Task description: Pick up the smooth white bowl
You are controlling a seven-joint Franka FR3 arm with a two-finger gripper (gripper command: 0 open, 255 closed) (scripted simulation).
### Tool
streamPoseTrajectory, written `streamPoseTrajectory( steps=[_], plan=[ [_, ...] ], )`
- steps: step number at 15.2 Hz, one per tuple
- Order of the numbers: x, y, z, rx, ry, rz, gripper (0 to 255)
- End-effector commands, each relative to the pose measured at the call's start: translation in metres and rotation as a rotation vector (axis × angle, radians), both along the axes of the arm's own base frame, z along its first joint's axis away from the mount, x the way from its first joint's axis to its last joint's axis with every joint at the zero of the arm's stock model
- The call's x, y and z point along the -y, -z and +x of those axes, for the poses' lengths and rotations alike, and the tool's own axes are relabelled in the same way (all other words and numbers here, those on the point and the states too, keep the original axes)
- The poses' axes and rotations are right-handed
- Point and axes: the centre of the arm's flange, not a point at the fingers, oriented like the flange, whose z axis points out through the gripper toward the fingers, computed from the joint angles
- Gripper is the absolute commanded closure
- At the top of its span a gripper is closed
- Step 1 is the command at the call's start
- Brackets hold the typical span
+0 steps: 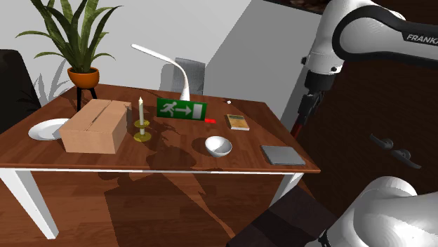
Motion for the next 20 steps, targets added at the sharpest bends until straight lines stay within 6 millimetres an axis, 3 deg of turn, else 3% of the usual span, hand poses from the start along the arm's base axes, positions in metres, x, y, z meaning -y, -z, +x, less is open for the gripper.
streamPoseTrajectory(
  steps=[1, 20],
  plan=[
    [0.000, 0.000, 0.000, 0.000, 0.000, 0.000, 0],
    [-0.045, 0.168, 0.185, -0.021, -0.009, -0.008, 0]
  ],
)
